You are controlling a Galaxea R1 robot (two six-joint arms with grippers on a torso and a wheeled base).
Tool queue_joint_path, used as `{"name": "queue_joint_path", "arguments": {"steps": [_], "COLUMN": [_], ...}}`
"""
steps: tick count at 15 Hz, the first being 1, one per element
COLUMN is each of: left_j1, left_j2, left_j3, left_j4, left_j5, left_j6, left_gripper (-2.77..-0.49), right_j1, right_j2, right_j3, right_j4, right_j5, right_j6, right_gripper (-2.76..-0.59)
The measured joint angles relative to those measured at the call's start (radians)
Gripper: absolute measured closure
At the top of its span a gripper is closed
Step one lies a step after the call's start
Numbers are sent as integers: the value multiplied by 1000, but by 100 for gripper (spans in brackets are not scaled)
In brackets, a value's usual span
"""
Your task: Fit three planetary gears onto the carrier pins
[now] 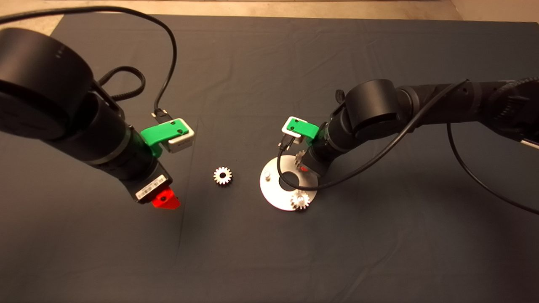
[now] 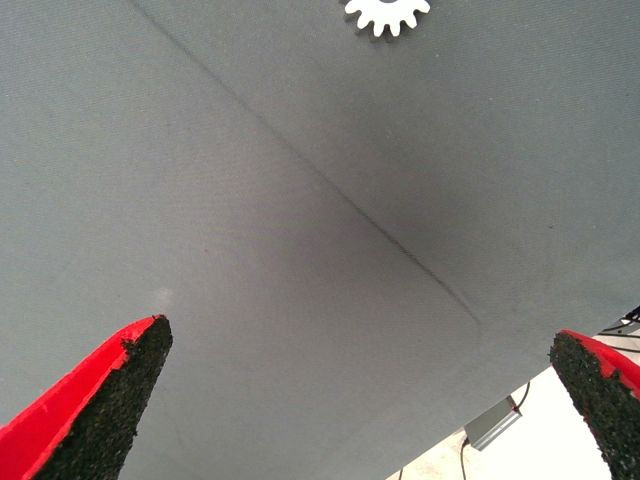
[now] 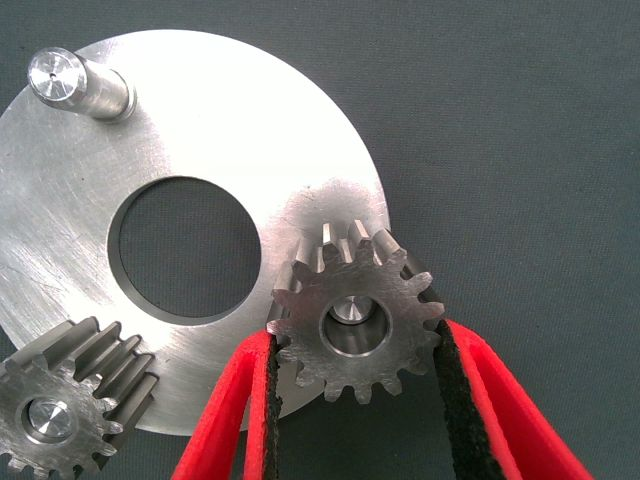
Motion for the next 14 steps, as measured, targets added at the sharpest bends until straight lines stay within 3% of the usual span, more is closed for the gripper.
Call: {"name": "queue_joint_path", "arguments": {"steps": [14], "left_j1": [0], "left_j2": [-2], "left_j3": [0], "left_j4": [0], "left_j5": [0], "left_j6": [0], "left_gripper": [-277], "right_j1": [0], "right_j2": [9], "right_j3": [-14], "right_j4": [0], "right_j5": [-6], "right_j6": [0], "right_gripper": [-90]}}
